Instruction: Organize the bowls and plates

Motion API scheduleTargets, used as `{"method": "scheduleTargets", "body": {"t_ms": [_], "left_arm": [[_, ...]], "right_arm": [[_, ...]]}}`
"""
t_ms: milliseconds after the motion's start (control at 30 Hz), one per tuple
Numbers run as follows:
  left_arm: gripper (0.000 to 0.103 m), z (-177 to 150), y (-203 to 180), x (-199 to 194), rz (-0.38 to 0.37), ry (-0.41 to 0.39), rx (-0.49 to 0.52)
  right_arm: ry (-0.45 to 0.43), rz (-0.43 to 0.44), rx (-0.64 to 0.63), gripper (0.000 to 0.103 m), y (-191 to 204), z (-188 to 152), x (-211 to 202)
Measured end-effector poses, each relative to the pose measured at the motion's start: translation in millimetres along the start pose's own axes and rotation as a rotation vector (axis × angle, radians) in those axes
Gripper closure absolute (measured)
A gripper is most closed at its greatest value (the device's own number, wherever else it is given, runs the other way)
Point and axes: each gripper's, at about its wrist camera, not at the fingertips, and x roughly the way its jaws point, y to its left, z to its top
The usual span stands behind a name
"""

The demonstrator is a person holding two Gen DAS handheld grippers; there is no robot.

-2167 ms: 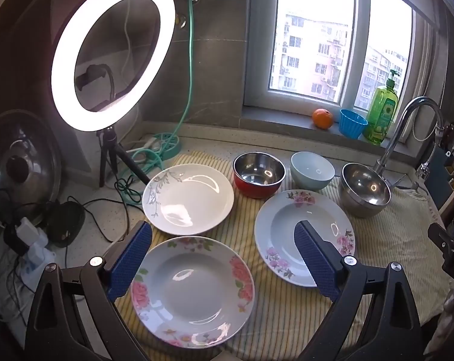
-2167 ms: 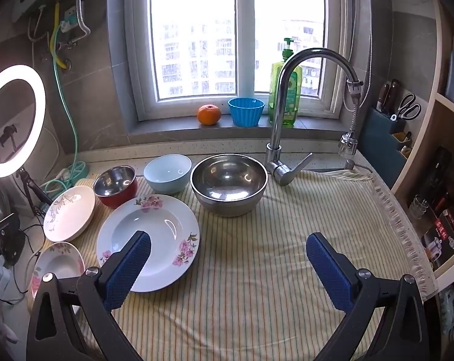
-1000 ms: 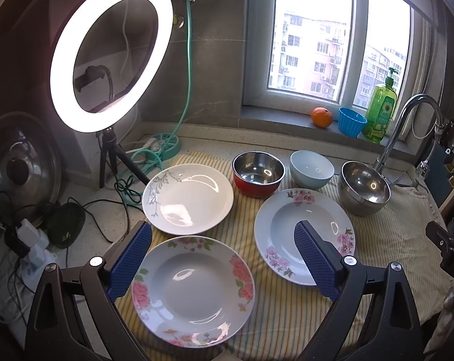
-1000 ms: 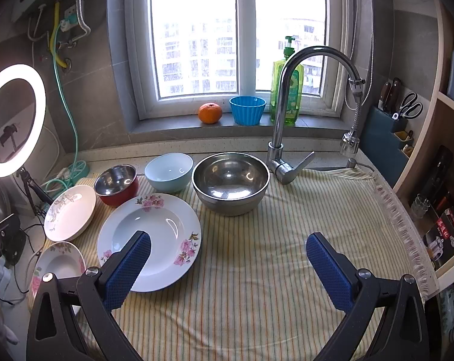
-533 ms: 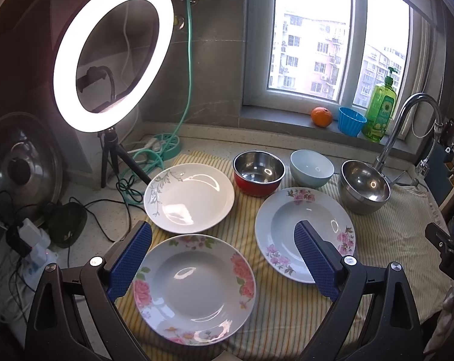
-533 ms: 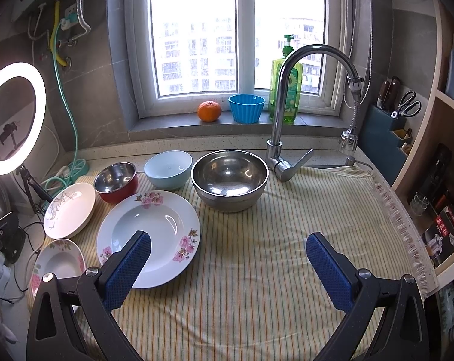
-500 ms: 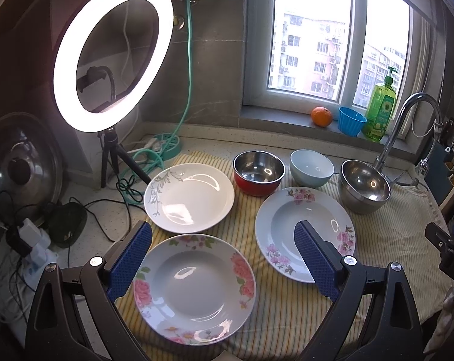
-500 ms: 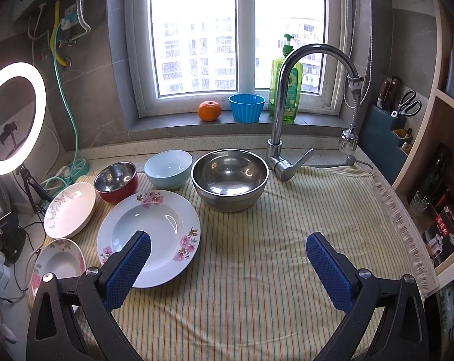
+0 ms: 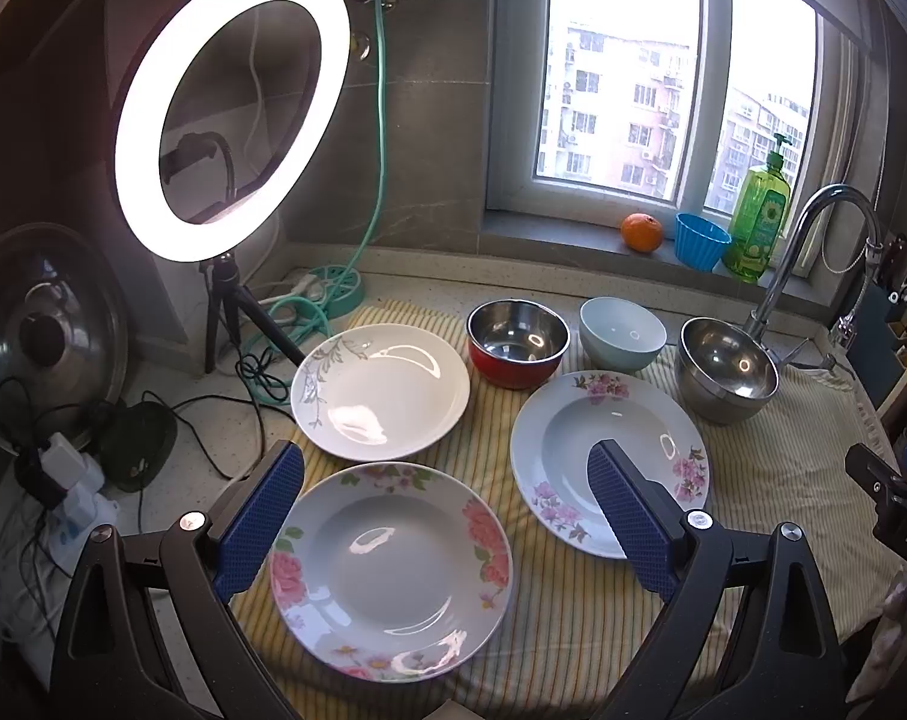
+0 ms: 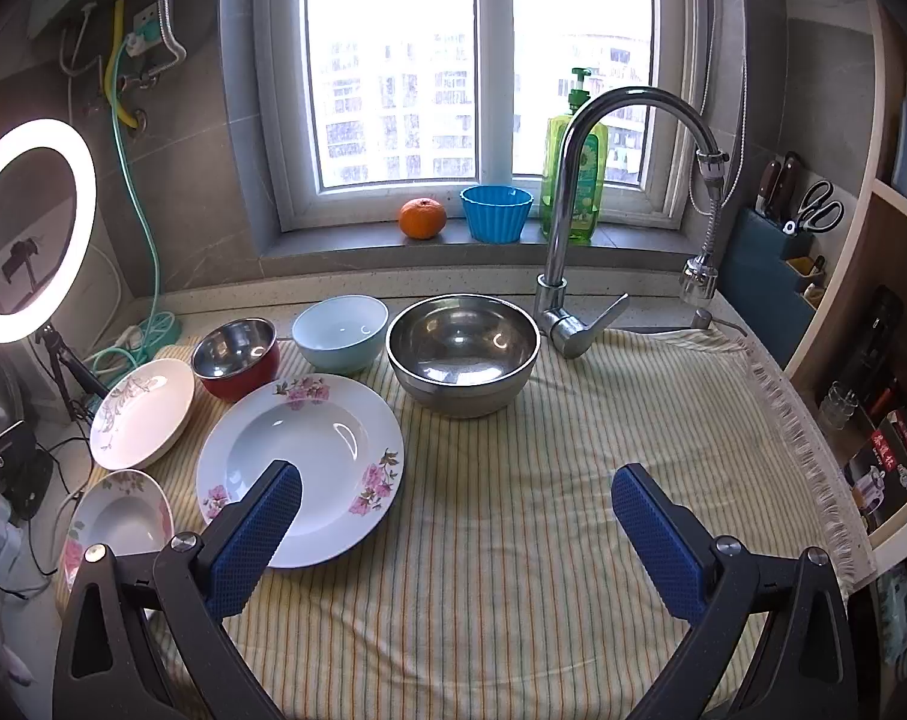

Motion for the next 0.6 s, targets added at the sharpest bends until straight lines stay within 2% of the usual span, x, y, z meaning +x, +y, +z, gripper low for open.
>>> {"method": "scheduleTargets", "body": {"t_ms": [600], "left_arm": [[0.008, -0.4, -0.8, 0.3, 0.0, 0.0, 0.0]], "right_arm": [[0.006, -0.002, -0.012, 0.001, 3.9, 0.9, 1.8]]}}
